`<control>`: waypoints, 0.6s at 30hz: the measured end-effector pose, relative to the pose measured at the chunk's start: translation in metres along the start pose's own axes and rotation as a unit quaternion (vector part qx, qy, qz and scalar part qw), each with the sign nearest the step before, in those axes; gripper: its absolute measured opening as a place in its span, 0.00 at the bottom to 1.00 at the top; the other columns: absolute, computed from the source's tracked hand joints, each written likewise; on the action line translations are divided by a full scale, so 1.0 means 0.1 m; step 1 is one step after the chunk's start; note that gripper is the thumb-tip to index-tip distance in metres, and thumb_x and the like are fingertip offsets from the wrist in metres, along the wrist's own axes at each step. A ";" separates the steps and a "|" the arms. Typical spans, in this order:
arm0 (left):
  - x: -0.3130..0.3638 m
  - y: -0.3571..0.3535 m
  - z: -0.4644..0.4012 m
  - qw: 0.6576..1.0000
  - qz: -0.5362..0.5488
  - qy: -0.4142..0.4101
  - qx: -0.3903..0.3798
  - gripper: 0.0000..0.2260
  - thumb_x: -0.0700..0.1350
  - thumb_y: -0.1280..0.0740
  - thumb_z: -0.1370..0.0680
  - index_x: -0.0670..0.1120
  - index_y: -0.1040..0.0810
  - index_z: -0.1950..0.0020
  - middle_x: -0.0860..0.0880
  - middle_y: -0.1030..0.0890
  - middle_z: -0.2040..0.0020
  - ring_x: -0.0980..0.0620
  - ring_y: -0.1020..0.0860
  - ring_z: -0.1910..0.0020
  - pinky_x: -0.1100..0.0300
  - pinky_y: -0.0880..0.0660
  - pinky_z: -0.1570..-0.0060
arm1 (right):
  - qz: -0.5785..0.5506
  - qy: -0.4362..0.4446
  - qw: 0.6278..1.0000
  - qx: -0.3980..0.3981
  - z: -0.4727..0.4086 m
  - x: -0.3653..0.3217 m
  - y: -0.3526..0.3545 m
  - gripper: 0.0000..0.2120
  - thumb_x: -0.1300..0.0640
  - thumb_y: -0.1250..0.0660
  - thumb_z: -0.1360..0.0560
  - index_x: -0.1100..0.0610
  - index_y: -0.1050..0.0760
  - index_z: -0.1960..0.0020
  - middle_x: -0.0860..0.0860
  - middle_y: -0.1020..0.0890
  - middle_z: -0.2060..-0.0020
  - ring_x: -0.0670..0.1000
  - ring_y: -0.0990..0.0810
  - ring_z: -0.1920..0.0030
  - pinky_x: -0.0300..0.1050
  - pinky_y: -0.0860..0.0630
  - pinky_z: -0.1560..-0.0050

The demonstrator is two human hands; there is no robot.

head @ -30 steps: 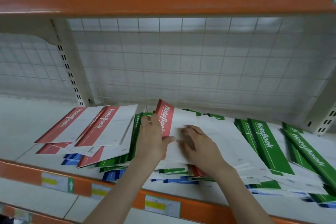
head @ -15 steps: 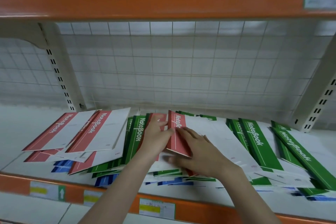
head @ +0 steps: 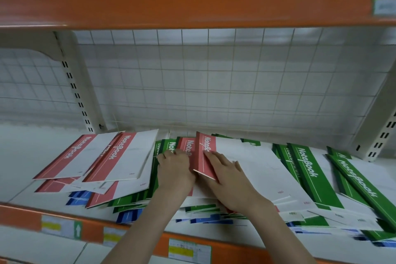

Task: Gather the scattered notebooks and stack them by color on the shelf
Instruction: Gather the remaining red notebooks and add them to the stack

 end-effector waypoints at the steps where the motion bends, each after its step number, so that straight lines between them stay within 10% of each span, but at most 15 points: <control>1: -0.01 0.01 -0.02 1.000 -0.020 -0.004 0.003 0.21 0.46 0.34 0.23 0.40 0.33 0.33 0.40 0.29 0.36 0.41 0.33 0.35 0.52 0.33 0.36 | 0.004 0.005 1.000 -0.004 -0.01 -0.03 -0.02 0.29 0.42 0.51 0.20 0.49 0.54 0.22 0.48 0.45 0.24 0.50 0.45 0.25 0.57 0.51 0.25; 6: -0.08 0.04 -0.07 0.995 -0.090 -0.040 0.031 0.10 0.39 0.38 0.21 0.41 0.28 0.40 0.43 0.26 0.41 0.44 0.29 0.40 0.55 0.33 0.39 | 0.030 0.016 0.999 -0.015 -0.04 -0.13 -0.10 0.30 0.40 0.51 0.20 0.49 0.55 0.22 0.48 0.47 0.23 0.50 0.49 0.24 0.57 0.56 0.24; 11: -0.14 0.08 -0.19 0.980 0.193 -0.041 0.031 0.09 0.39 0.36 0.21 0.40 0.27 0.41 0.42 0.24 0.43 0.47 0.23 0.50 0.62 0.26 0.53 | 0.000 0.018 1.000 -0.014 -0.01 -0.11 -0.07 0.32 0.37 0.52 0.21 0.48 0.56 0.22 0.47 0.48 0.23 0.49 0.49 0.24 0.56 0.55 0.24; 18: 0.01 0.14 -0.05 0.773 0.628 0.058 -0.068 0.05 0.46 0.36 0.20 0.55 0.26 0.55 0.51 0.17 0.63 0.53 0.17 0.68 0.63 0.24 0.74 | -0.054 0.035 0.998 -0.030 0.06 -0.07 0.05 0.46 0.23 0.53 0.34 0.44 0.62 0.23 0.43 0.54 0.23 0.45 0.56 0.23 0.53 0.59 0.24</control>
Point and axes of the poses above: each hand's wrist, its own z-axis away from the middle knuckle, its own y-axis out of the back of the hand, x = y × z, the point moved 1 cm from there along -z, towards the middle knuckle
